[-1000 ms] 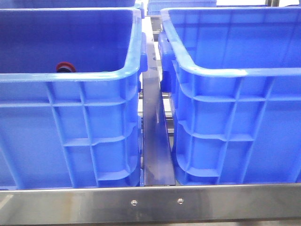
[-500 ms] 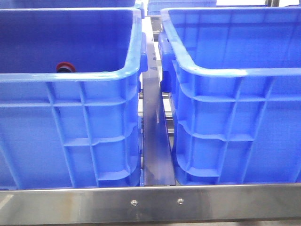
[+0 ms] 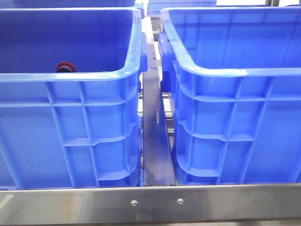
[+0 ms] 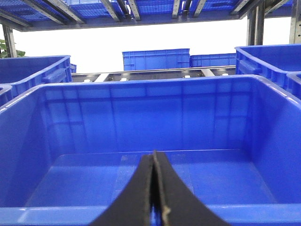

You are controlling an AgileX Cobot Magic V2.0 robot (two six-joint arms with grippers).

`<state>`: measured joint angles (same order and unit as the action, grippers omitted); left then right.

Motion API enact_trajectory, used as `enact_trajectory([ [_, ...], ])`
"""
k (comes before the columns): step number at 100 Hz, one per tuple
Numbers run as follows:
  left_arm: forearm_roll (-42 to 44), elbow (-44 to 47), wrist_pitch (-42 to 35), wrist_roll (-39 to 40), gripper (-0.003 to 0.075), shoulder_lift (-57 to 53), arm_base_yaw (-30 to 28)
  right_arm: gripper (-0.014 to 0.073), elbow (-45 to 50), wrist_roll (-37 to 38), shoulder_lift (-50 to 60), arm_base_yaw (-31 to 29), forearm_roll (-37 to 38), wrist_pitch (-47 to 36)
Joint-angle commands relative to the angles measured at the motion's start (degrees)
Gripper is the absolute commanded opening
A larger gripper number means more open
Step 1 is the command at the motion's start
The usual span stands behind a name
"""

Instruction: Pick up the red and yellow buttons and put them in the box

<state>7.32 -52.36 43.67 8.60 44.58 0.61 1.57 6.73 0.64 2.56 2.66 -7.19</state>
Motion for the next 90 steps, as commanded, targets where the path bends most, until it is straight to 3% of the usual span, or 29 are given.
enact_trajectory([
  [1,-0.1,-2.58,-3.78,-0.16,-0.0019,1.97,0.41,-0.0069,-0.7,-0.02,1.5,-0.39,0.47,-4.51],
  [26,-0.1,-2.66,-4.41,-0.16,0.0016,4.72,0.41,-0.0069,-0.7,-0.02,1.5,-0.39,0.47,-4.51],
  [35,-0.2,-2.66,-4.41,-0.16,0.015,5.18,0.41,-0.0069,-0.7,-0.02,1.5,-0.39,0.47,-4.51],
  [50,-0.59,-2.66,-4.53,-0.16,0.0504,5.23,0.41,-0.0069,-0.7,-0.02,1.5,-0.39,0.47,-4.51],
  [57,-0.59,-2.66,-4.64,0.08,0.0594,5.23,0.41,-0.0069,-0.7,-0.02,1.5,-0.39,0.47,-4.51],
  [74,-2.2,-2.91,-5.41,-0.02,0.0596,6.29,0.71,-0.0069,-0.7,-0.02,1.5,-0.39,0.47,-4.51],
  [90,-3.54,-4.92,-5.49,0.08,0.0596,10.97,5.77,-0.0069,-0.7,-0.02,1.5,-0.39,0.47,-4.51],
])
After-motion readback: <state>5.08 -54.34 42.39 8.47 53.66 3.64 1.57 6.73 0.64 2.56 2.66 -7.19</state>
